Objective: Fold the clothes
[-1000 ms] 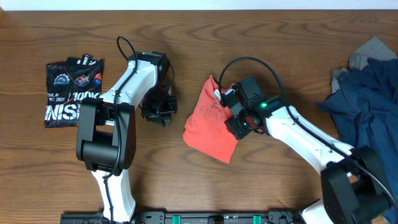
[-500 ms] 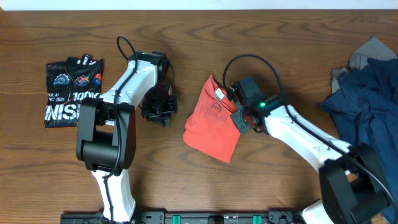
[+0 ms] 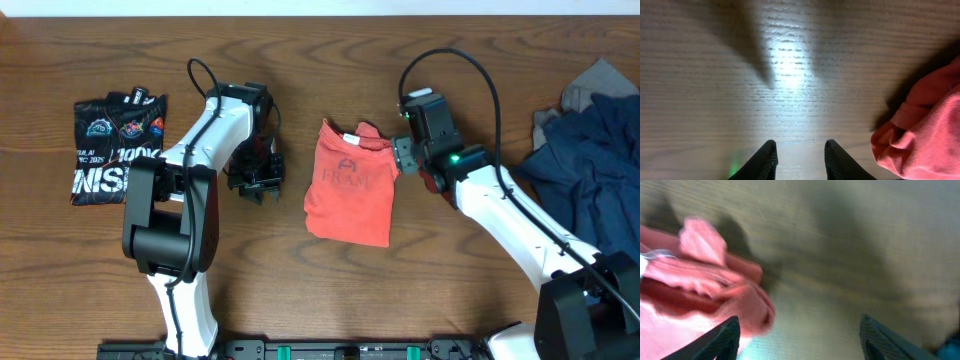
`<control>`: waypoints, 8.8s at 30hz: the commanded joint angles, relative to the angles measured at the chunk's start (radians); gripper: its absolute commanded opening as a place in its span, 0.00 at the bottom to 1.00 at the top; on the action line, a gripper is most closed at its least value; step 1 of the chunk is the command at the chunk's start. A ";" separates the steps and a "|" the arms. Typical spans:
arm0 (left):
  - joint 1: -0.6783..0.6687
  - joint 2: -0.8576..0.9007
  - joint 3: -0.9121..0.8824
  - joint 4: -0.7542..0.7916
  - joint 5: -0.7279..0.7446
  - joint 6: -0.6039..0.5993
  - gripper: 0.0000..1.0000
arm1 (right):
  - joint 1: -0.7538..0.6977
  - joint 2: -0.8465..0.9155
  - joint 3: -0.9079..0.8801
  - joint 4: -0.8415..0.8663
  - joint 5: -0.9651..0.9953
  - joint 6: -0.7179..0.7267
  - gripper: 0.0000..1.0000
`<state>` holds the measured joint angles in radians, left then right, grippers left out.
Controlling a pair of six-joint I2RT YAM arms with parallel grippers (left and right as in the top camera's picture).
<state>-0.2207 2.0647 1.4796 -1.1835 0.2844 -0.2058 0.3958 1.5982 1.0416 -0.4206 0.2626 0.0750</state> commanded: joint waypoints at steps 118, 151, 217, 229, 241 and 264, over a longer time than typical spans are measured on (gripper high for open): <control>0.728 -0.209 0.061 0.547 0.258 -0.017 0.98 | 0.019 -0.291 0.010 -0.396 -0.219 0.097 0.81; -0.012 -0.570 -0.047 -0.180 -0.150 0.036 0.98 | -0.264 -0.511 0.009 -0.666 -0.294 0.175 0.99; -0.012 -1.896 -0.533 0.242 -0.248 0.036 0.98 | -0.257 -1.586 -0.660 -0.077 -0.305 -0.066 0.99; -0.012 -1.896 -0.533 0.242 -0.248 0.036 0.98 | -0.252 -1.593 -1.024 0.497 -0.308 -0.100 0.99; -0.012 -1.896 -0.533 0.242 -0.248 0.036 0.98 | -0.251 -1.587 -1.036 0.347 -0.309 -0.132 0.99; -0.012 -1.896 -0.533 0.242 -0.248 0.036 0.98 | -0.252 -1.585 -1.036 0.349 -0.309 -0.132 0.99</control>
<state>-0.2302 0.1730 0.9501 -0.9417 0.0448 -0.1795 0.1368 0.0147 0.0067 -0.0669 -0.0376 -0.0418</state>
